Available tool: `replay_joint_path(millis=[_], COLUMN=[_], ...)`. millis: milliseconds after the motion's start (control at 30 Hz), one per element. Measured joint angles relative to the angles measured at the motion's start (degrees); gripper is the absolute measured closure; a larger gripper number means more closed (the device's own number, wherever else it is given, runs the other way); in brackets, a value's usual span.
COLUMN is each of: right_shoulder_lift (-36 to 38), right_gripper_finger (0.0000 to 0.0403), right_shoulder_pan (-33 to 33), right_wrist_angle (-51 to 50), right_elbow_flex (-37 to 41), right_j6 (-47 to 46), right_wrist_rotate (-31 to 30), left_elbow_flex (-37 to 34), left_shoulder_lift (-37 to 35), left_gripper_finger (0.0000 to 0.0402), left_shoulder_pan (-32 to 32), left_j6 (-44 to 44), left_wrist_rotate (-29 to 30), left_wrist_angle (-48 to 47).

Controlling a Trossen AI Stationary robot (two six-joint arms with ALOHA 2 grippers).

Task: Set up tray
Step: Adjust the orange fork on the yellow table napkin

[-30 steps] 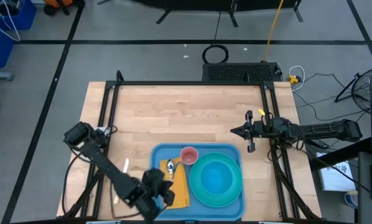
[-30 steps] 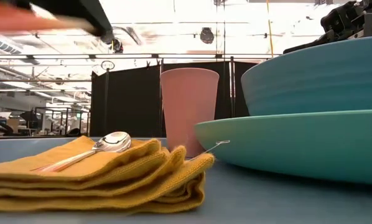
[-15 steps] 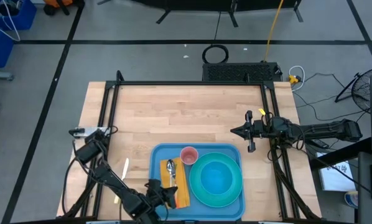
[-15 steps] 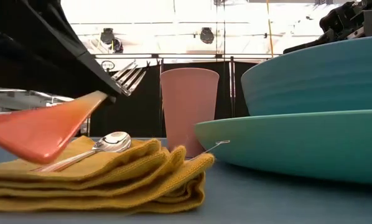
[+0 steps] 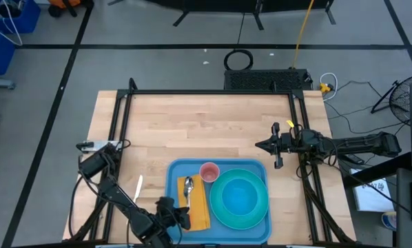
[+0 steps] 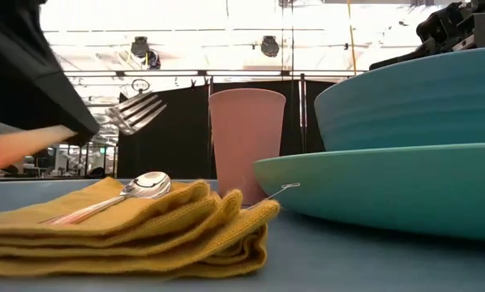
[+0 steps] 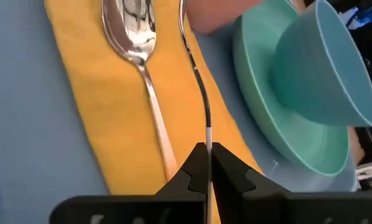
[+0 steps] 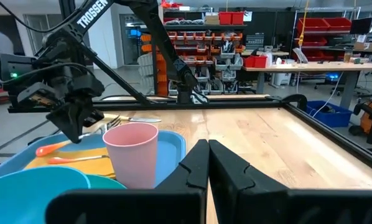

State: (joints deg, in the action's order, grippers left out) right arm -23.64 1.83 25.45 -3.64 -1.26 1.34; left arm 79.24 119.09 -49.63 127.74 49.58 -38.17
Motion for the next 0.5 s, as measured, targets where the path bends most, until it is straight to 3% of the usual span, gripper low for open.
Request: replay_joint_path(millis=[267,500], right_shoulder_lift=[0.00,0.00], right_gripper_finger=[0.0403,0.0403], right_shoulder_pan=[0.01,0.02], right_wrist_angle=[-0.15,-0.04], right_elbow_flex=[-0.01,0.00], right_j6=[-0.02,-0.03], right_wrist_rotate=[0.01,0.00], left_elbow_flex=[0.00,0.64], left_shoulder_lift=[-0.15,-0.15], left_gripper_finger=[0.0398,0.0398], left_shoulder_pan=[1.15,5.53], left_j6=[0.10,-3.82], left_wrist_rotate=[2.21,-0.29], left_wrist_angle=[-0.45,4.39])
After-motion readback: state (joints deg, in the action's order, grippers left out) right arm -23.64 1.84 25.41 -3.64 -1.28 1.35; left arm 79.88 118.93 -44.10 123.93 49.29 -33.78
